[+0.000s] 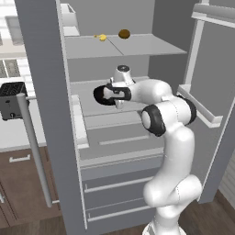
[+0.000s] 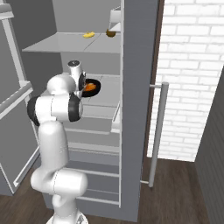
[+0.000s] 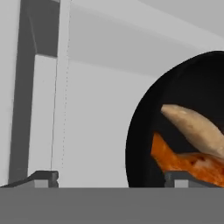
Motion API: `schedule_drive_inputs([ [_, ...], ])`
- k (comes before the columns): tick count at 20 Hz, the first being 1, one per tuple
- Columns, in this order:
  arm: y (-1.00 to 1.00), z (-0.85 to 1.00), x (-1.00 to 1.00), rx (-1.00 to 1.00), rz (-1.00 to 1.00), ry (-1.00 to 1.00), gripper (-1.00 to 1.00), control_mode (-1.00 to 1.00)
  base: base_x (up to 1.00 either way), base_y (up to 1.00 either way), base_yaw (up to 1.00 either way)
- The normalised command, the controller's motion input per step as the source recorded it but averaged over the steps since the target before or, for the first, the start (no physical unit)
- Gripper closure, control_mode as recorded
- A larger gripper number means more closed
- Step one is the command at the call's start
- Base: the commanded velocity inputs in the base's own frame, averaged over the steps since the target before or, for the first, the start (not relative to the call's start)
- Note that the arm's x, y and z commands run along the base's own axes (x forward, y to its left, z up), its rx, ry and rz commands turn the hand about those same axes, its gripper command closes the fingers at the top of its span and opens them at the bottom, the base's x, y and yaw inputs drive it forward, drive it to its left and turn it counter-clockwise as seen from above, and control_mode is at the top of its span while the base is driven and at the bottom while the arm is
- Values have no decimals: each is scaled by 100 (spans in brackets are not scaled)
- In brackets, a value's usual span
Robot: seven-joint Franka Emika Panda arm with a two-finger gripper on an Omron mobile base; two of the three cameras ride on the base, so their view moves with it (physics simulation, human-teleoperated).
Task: Pick the chicken drumstick and sweet potato from their plates and place them in the bowl. Then put the bowl in the fridge.
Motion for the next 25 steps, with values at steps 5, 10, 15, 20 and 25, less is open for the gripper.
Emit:
schedule_drive_inputs([
  [5,0,1,-94,0,0,-5,-100,-100,0,0,0],
  [10,-5,14,-100,0,0,-6,-100,-100,0,0,0],
  [15,-28,33,-100,0,0,-7,-100,-100,0,0,0],
  [20,-27,4,-100,0,-3,-11,-100,-100,0,0,0],
  [25,-15,0,-100,0,-7,-12,-100,-100,0,0,0],
])
